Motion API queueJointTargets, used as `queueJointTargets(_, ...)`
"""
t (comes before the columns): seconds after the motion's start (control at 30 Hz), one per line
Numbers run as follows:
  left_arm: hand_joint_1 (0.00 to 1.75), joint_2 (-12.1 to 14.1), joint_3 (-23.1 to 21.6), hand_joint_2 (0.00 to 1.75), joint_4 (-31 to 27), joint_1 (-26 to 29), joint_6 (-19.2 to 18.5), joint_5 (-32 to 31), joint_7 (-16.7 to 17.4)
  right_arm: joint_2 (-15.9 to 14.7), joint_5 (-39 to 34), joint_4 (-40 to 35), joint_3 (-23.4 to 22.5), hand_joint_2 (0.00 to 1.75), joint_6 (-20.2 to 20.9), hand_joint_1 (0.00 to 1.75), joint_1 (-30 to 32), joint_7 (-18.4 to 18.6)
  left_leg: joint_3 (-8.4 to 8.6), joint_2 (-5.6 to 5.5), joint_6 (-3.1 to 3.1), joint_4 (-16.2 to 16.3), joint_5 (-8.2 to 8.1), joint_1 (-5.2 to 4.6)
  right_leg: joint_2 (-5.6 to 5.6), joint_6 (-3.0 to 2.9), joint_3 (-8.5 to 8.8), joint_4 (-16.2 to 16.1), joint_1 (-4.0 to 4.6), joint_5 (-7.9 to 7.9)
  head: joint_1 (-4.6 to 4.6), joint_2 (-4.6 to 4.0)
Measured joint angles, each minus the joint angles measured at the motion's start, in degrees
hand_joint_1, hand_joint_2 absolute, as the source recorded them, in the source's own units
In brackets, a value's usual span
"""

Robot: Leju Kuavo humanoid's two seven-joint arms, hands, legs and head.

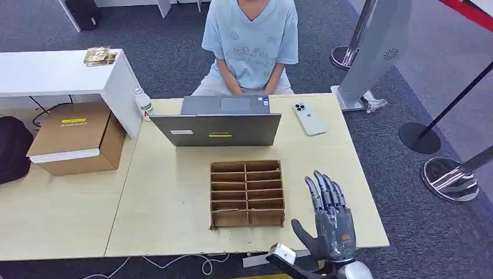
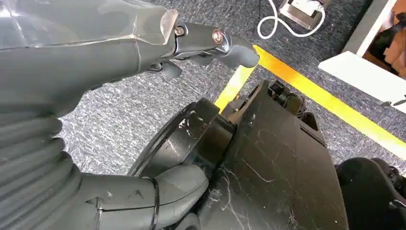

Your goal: Pass the card to the sensor for recognition and then transmit it.

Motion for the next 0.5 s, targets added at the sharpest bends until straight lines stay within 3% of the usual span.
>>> queueJointTargets(0.1, 0.00, 0.00, 0.00, 1.75, 0.00, 0.00, 0.00, -0.11, -0.05, 0.00, 0.09, 0.00, 0.11, 1.75, 0.13, 0.31, 0.00, 0.09, 0.00, 0.00, 0.00, 0.00, 0.00, 0.00, 0.00, 0.00, 0.00, 0.00, 0.00, 0.00, 0.02, 0.00)
queueJointTargets(0.3, 0.00, 0.00, 0.00, 1.75, 0.00, 0.01, 0.28, -0.15, -0.11, 0.00, 0.24, 0.00, 0.68, 1.75, 0.63, 0.23, 0.00, 0.11, 0.00, 0.00, 0.00, 0.00, 0.00, 0.00, 0.00, 0.00, 0.00, 0.00, 0.00, 0.00, 0.00, 0.00)
queueJointTargets(0.43, 0.00, -1.22, 0.07, 1.75, -0.02, -0.14, 3.04, 0.26, 1.94, 0.00, -0.26, 0.02, 0.74, 1.75, 1.00, 0.40, -0.20, -0.02, 0.00, -0.03, 0.00, 0.00, 0.00, -0.03, -0.01, 0.00, 0.01, 0.00, -0.03, 0.00, 0.02, 0.00)
queueJointTargets(0.5, 0.00, -1.53, 0.09, 1.75, -0.02, -0.36, 3.39, 0.28, 2.45, 0.00, -0.63, 0.11, 0.79, 1.75, 1.20, 0.40, -0.35, -0.41, 0.00, -0.02, 0.00, 0.00, 0.00, -0.03, -0.01, 0.00, 0.02, 0.00, -0.03, 0.00, 0.00, 0.00)
